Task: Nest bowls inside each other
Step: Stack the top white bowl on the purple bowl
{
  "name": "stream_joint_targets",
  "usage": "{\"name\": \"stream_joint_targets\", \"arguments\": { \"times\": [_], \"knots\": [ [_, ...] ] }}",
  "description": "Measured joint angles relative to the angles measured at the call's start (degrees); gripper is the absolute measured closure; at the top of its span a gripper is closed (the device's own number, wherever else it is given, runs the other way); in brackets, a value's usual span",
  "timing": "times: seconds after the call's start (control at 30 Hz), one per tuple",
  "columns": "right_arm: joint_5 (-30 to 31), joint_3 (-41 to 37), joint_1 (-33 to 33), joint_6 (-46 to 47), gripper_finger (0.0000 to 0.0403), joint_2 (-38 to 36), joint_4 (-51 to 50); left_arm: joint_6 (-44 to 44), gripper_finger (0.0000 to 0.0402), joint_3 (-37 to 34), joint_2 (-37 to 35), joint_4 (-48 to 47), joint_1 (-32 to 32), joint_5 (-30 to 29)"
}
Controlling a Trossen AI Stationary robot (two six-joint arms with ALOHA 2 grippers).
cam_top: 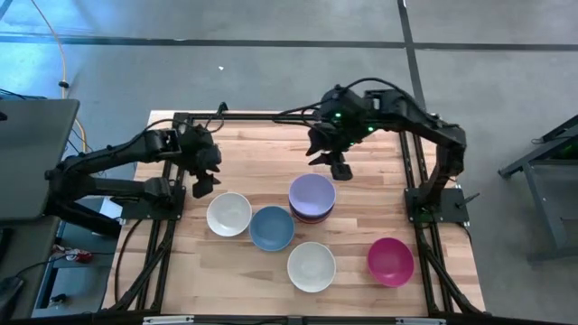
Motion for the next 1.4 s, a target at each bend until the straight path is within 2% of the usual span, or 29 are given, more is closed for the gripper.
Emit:
{"name": "stream_joint_targets", "arguments": {
  "times": [0.4,0.63,0.83,1.1,1.4],
  "knots": [
    [-2.5,0.0,4.7,-5.9,0.0293,-6.4,4.5,-6.9,0.0204,-8.0,0.0,7.2,-6.9,-0.7],
    [-3.3,0.0,6.9,-7.7,0.0293,-9.8,7.3,-10.6,0.0204,-8.2,0.0,7.7,-10.7,-3.5],
    [-3.3,0.0,7.9,-9.6,0.0293,-12.4,10.0,-15.3,0.0204,-8.2,1.0,6.8,-12.2,-3.5],
    [-3.3,0.0,8.2,-9.8,0.0293,-13.8,9.7,-19.3,0.0204,-8.2,8.4,5.4,-14.1,-3.5],
    [-3.3,0.0,10.2,-9.9,0.0293,-13.8,7.0,-18.9,0.0204,-8.2,17.8,7.5,-14.1,-3.5]
  ]
}}
